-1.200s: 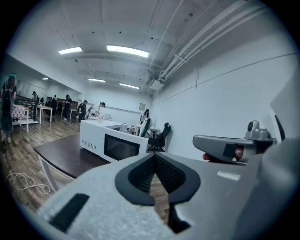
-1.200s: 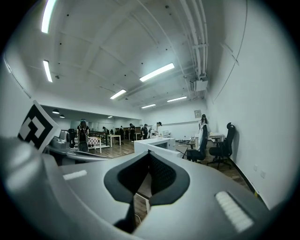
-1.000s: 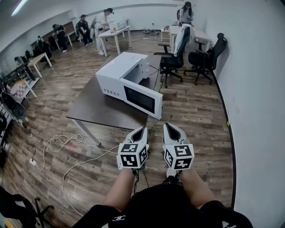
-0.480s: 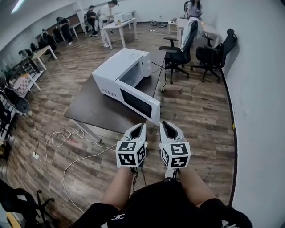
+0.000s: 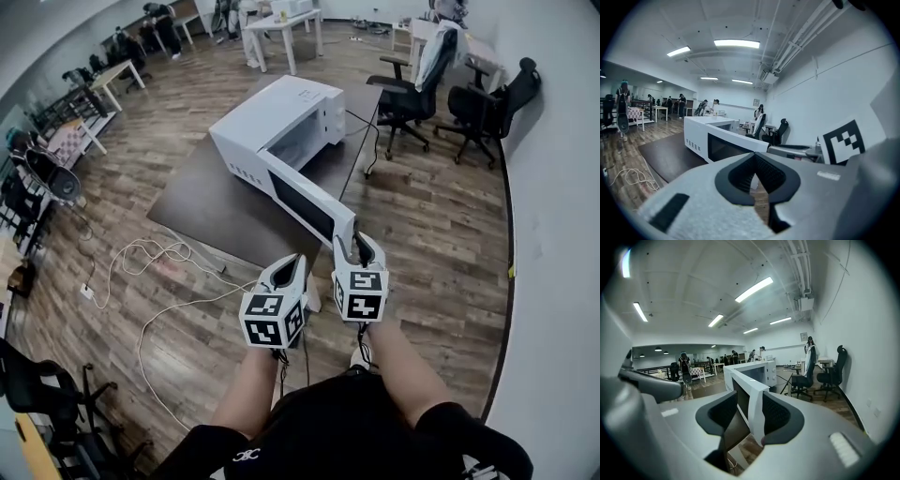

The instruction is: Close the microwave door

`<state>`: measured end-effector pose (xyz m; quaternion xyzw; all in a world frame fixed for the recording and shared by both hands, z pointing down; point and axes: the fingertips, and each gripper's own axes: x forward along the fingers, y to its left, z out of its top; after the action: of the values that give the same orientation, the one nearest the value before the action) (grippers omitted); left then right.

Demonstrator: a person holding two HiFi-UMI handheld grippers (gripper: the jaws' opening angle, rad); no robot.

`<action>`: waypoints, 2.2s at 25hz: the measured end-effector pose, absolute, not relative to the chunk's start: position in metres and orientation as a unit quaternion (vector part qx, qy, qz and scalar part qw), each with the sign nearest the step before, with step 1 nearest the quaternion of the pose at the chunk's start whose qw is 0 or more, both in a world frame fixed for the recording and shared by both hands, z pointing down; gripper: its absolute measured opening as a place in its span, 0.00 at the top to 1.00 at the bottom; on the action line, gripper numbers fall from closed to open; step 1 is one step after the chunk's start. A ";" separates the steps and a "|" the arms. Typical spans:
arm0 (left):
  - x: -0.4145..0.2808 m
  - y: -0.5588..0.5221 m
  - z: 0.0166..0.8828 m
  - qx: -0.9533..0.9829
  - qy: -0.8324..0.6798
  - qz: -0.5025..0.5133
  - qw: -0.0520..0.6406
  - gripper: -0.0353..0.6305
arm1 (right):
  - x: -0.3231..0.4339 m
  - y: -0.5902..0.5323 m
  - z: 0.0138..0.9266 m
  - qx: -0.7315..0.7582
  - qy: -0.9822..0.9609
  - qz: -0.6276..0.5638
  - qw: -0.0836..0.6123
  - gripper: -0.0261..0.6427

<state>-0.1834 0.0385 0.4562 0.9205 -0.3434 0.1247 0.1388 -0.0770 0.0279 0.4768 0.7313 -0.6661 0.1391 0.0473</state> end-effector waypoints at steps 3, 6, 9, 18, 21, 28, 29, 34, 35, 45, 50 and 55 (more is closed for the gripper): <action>-0.183 0.030 0.463 0.915 -0.354 0.132 0.143 0.93 | -0.068 0.011 0.492 0.734 -0.659 0.152 0.063 0.70; -0.184 0.023 0.467 0.911 -0.362 0.136 0.146 0.93 | -0.063 0.001 0.502 0.737 -0.652 0.160 0.076 0.70; -0.182 0.015 0.467 0.908 -0.367 0.138 0.147 0.93 | -0.063 -0.009 0.508 0.733 -0.655 0.165 0.086 0.70; -0.165 -0.003 0.473 0.899 -0.382 0.142 0.159 0.93 | -0.049 -0.020 0.512 0.732 -0.657 0.149 0.098 0.79; -0.154 -0.009 0.472 0.898 -0.384 0.140 0.161 0.93 | -0.037 -0.025 0.513 0.728 -0.662 0.148 0.101 0.80; -0.115 -0.023 0.474 0.896 -0.392 0.135 0.158 0.93 | -0.005 -0.041 0.515 0.707 -0.684 0.140 0.111 0.81; -0.109 -0.024 0.474 0.896 -0.393 0.134 0.158 0.93 | -0.001 -0.043 0.515 0.704 -0.687 0.138 0.112 0.81; -0.084 -0.033 0.474 0.894 -0.400 0.129 0.154 0.93 | 0.017 -0.053 0.514 0.691 -0.701 0.133 0.116 0.82; -0.081 -0.035 0.475 0.894 -0.401 0.130 0.154 0.93 | 0.020 -0.055 0.514 0.688 -0.704 0.132 0.116 0.82; -0.059 -0.051 0.474 0.893 -0.404 0.127 0.152 0.93 | 0.047 -0.075 0.518 0.680 -0.710 0.136 0.126 0.83; -0.041 -0.061 0.473 0.898 -0.395 0.125 0.151 0.93 | 0.058 -0.086 0.516 0.673 -0.716 0.130 0.130 0.83; -0.019 -0.074 0.474 0.903 -0.384 0.122 0.149 0.93 | 0.075 -0.101 0.515 0.667 -0.722 0.129 0.133 0.83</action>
<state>-0.0192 -0.0744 0.4744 0.9029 -0.3844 0.1221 0.1487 0.0748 -0.1013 0.5150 0.6665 -0.7221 0.1289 0.1327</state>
